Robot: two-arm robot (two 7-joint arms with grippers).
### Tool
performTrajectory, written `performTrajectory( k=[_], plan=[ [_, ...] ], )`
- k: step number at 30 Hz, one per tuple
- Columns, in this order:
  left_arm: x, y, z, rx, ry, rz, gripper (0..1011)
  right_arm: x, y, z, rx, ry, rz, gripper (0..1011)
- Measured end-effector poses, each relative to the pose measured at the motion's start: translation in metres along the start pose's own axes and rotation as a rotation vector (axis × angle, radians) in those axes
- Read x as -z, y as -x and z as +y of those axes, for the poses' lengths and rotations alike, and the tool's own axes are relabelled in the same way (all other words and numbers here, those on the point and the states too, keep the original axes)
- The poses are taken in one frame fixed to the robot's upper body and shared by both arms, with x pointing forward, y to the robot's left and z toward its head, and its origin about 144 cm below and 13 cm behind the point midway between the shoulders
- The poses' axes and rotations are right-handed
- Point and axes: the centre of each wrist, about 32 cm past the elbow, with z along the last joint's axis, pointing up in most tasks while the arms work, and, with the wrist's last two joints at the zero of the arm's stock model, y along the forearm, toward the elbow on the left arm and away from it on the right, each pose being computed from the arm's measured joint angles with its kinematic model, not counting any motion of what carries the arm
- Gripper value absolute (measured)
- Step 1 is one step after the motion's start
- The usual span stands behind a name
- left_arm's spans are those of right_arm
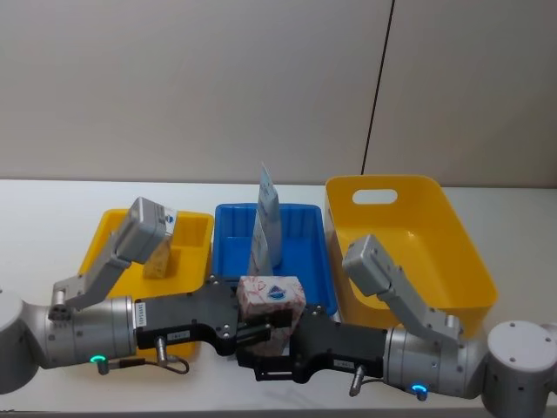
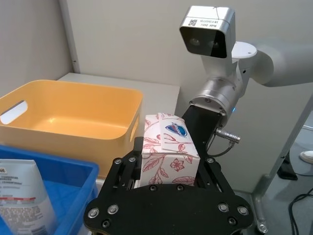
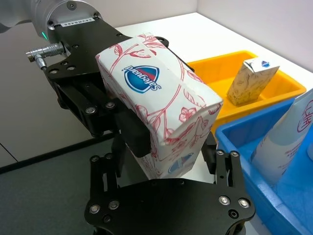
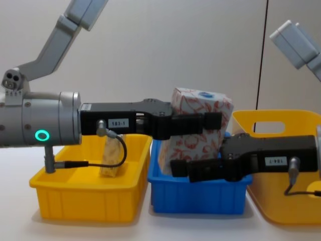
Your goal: Bimanual collaborative sorting of washing and personal care products
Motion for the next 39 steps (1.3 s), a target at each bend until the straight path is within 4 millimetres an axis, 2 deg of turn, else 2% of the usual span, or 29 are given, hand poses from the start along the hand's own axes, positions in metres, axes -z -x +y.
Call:
performTrajectory(
  k=[14,18,26,37,39],
  plan=[
    [0.0005,-0.0044,-0.0022,0.027,0.02,0.009,412,0.0005,0.0001,0.0013,0.003,-0.002,0.001,581],
    [0.0006,-0.005,-0.0027,0.031,0.022,0.01,412,0.0004,0.0,0.0014,0.004,-0.003,0.0,525],
    [0.0008,-0.0056,-0.0036,0.037,0.026,0.012,413,0.0004,0.0,0.0018,0.004,-0.004,0.0,437],
    [0.001,-0.0058,-0.0043,0.041,0.028,0.013,414,0.0004,0.0002,0.0022,0.004,-0.004,0.0,422],
    [0.001,-0.0057,-0.0047,0.043,0.03,0.013,466,0.0005,0.0004,0.0024,0.004,-0.004,0.0,421]
  ],
)
